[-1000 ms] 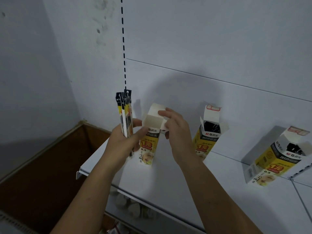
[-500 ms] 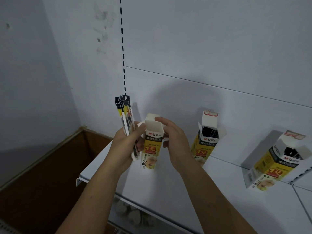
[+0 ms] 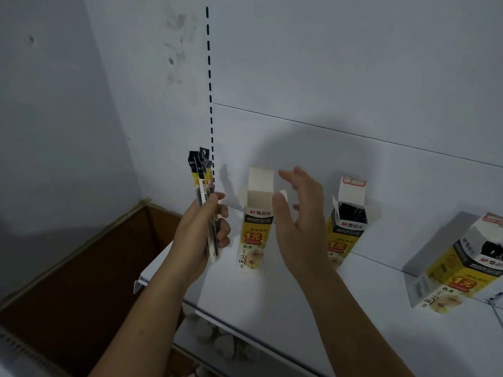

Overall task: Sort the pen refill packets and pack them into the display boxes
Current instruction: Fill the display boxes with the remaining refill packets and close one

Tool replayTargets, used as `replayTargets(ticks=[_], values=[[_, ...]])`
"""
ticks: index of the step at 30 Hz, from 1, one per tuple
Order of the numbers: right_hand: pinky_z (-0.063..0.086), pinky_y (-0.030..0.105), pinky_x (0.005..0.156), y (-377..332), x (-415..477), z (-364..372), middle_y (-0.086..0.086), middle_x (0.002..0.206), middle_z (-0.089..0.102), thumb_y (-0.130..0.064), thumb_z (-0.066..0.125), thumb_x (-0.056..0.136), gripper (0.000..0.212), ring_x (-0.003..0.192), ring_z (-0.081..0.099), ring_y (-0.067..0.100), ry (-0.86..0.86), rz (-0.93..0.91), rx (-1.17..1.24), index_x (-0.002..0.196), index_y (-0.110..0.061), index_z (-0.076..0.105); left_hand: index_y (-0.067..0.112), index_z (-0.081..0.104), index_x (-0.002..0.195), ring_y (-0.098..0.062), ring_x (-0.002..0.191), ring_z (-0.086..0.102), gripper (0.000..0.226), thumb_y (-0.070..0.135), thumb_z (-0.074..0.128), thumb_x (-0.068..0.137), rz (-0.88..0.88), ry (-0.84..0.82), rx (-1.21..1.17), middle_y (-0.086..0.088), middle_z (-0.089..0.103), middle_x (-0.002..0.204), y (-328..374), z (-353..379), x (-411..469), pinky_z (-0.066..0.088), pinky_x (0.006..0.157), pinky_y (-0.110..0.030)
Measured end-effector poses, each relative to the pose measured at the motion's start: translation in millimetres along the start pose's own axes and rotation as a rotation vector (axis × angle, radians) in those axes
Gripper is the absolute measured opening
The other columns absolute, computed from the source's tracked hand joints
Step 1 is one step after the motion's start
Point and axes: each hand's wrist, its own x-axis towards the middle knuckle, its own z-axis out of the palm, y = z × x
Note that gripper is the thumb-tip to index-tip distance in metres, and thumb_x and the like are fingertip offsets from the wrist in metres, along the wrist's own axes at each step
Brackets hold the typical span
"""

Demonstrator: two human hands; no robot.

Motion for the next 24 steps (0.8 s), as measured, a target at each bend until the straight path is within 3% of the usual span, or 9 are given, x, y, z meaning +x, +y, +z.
replayTargets(ticks=[3, 6, 8, 11, 13, 16, 19, 24], values=[[0.049, 0.029, 0.096, -6.1, -8.6, -7.4, -0.004, 0.122, 0.054, -0.019, 0.060, 0.098, 0.018, 0.118, 0.053, 0.009, 0.101, -0.159, -0.044, 0.114, -0.025, 0.065, 0.012, 0.056, 0.120, -0.017, 0.054, 0.040, 0.024, 0.029, 0.045, 0.108, -0.046, -0.034, 0.002, -0.006, 0.057, 0.087, 0.8, -9.8, -6.9, 0.034, 0.048, -0.025], [0.045, 0.013, 0.070, -9.4, -17.0, -13.5, -0.008, 0.090, 0.060, -0.008, 0.062, 0.098, 0.013, 0.080, 0.060, 0.007, 0.023, -0.225, 0.021, 0.097, -0.021, 0.065, 0.008, 0.059, 0.118, -0.017, 0.053, 0.043, 0.031, 0.033, 0.043, 0.109, -0.048, -0.066, 0.099, -0.007, 0.056, 0.086, 3.3, -19.2, -13.0, 0.037, 0.046, -0.026], [0.050, 0.014, 0.058, -12.6, -22.4, -12.7, -0.010, 0.077, 0.067, -0.007, 0.063, 0.100, 0.019, 0.068, 0.066, 0.010, -0.085, -0.117, 0.113, 0.094, -0.025, 0.067, 0.005, 0.062, 0.115, -0.017, 0.051, 0.045, 0.038, 0.038, 0.045, 0.108, -0.031, -0.070, 0.209, -0.008, 0.055, 0.073, 7.0, -23.6, -18.7, 0.039, 0.047, -0.028], [0.050, 0.020, 0.047, -17.0, -28.2, -6.4, -0.009, 0.076, 0.073, -0.010, 0.065, 0.099, 0.019, 0.053, 0.064, 0.010, -0.213, 0.080, 0.170, 0.093, -0.026, 0.072, 0.003, 0.064, 0.110, -0.019, 0.048, 0.051, 0.038, 0.037, 0.046, 0.108, 0.029, -0.069, 0.349, -0.008, 0.058, 0.063, 13.4, -25.3, -28.0, 0.045, 0.047, -0.028], [0.048, 0.022, 0.044, -18.4, -30.2, -0.6, -0.006, 0.081, 0.075, -0.015, 0.064, 0.101, 0.011, 0.043, 0.058, 0.011, -0.300, 0.208, 0.230, 0.103, -0.019, 0.075, 0.004, 0.065, 0.107, -0.019, 0.049, 0.059, 0.034, 0.032, 0.047, 0.108, 0.064, -0.070, 0.415, -0.004, 0.066, 0.067, 16.4, -25.4, -32.4, 0.049, 0.048, -0.027], [0.049, 0.024, 0.046, -22.0, -32.2, 6.4, -0.005, 0.089, 0.075, -0.023, 0.064, 0.101, 0.017, 0.042, 0.058, 0.017, -0.373, 0.251, 0.243, 0.116, -0.021, 0.072, 0.007, 0.068, 0.108, -0.025, 0.058, 0.070, 0.027, 0.029, 0.051, 0.106, 0.103, -0.086, 0.491, -0.009, 0.074, 0.079, 18.7, -27.1, -36.0, 0.055, 0.051, -0.030], [0.050, 0.024, 0.046, -32.0, -31.9, 11.8, -0.007, 0.079, 0.073, -0.029, 0.065, 0.101, 0.010, 0.042, 0.058, 0.015, -0.426, 0.250, 0.273, 0.108, -0.028, 0.072, 0.012, 0.067, 0.121, -0.033, 0.068, 0.075, 0.025, 0.027, 0.056, 0.104, 0.118, -0.133, 0.529, -0.012, 0.076, 0.090, 19.6, -29.0, -39.6, 0.058, 0.052, -0.032], [0.046, 0.021, 0.047, -36.8, -35.2, 14.8, -0.005, 0.065, 0.068, -0.031, 0.068, 0.099, 0.008, 0.043, 0.053, 0.009, -0.373, 0.262, 0.316, 0.095, -0.031, 0.074, 0.015, 0.068, 0.120, -0.033, 0.067, 0.076, 0.023, 0.027, 0.060, 0.102, 0.113, -0.165, 0.537, -0.011, 0.078, 0.094, 20.6, -26.6, -43.3, 0.058, 0.051, -0.030]])
